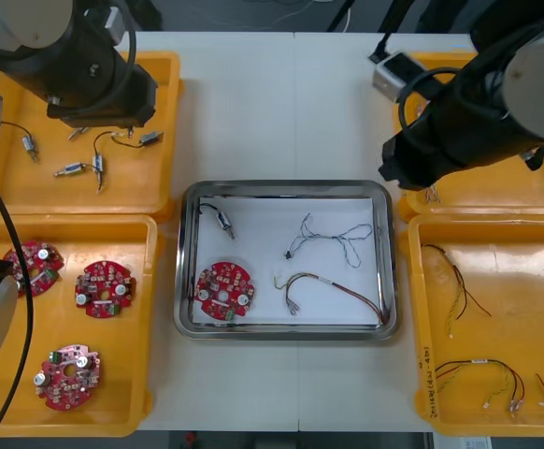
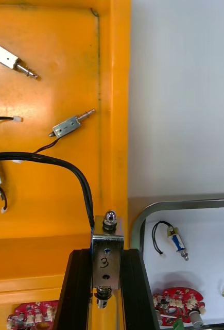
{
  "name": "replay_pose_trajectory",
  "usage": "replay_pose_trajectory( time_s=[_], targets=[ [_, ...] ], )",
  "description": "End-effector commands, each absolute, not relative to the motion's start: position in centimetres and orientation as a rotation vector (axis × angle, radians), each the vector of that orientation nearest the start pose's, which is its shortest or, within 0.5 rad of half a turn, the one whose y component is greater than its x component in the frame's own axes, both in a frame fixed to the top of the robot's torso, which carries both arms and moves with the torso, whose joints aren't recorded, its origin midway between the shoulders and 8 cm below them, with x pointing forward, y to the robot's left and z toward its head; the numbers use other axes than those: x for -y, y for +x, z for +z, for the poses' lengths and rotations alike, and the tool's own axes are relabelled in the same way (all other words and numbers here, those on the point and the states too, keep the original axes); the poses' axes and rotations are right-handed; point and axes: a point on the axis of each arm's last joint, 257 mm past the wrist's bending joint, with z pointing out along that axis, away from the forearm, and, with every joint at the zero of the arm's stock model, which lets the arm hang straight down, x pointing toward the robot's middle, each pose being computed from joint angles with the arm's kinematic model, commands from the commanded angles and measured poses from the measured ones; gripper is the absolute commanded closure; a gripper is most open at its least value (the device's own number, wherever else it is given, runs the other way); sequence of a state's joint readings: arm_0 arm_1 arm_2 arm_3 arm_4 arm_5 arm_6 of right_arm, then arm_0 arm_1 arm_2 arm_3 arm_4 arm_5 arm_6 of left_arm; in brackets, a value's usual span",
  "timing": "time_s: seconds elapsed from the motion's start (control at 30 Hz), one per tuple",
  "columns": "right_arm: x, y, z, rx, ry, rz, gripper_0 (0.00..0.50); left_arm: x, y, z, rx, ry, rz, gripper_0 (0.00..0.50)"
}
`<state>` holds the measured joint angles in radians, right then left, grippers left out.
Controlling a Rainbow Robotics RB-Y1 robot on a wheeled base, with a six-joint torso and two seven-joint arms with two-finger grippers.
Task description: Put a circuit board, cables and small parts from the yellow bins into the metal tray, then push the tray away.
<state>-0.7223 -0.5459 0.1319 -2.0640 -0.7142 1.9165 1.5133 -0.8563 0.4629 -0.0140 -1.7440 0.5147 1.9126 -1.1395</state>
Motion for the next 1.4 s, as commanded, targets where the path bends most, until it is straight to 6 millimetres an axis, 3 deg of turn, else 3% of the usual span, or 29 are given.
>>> replay_pose_trajectory(
  time_s=[0.03,0.23,0.4,0.6,0.83,0.93,1.17,1.4],
  targets=[
    [20.6,46.9,-6.3,-2.375,-0.636,0.021,0.000,-18.5,53.0,-5.9,-2.482,-0.096,-0.209,0.500],
    [25.2,46.5,-5.9,-2.410,-0.459,0.043,0.000,-16.3,52.5,-5.9,-2.470,-0.070,-0.227,0.500],
    [29.7,46.3,-6.1,-2.422,-0.307,0.011,0.000,-13.6,51.8,-7.2,-2.493,-0.099,-0.232,0.500],
    [33.7,45.7,-6.6,-2.429,-0.159,-0.016,0.000,-10.4,50.6,-9.0,-2.530,-0.101,-0.243,0.500],
    [36.7,44.2,-8.5,-2.466,-0.053,-0.013,0.000,-7.7,48.9,-11.5,-2.582,-0.026,-0.196,0.500],
    [38.0,43.3,-9.7,-2.492,-0.010,-0.024,0.000,-6.9,47.8,-13.5,-2.621,0.009,-0.167,0.500],
    [39.5,42.3,-11.2,-2.521,0.049,-0.042,0.000,-7.0,45.9,-17.6,-2.687,0.021,-0.092,0.500],
    [40.6,41.0,-12.6,-2.547,0.087,-0.056,0.000,-7.5,44.5,-20.6,-2.728,0.001,-0.030,0.500]
  ],
)
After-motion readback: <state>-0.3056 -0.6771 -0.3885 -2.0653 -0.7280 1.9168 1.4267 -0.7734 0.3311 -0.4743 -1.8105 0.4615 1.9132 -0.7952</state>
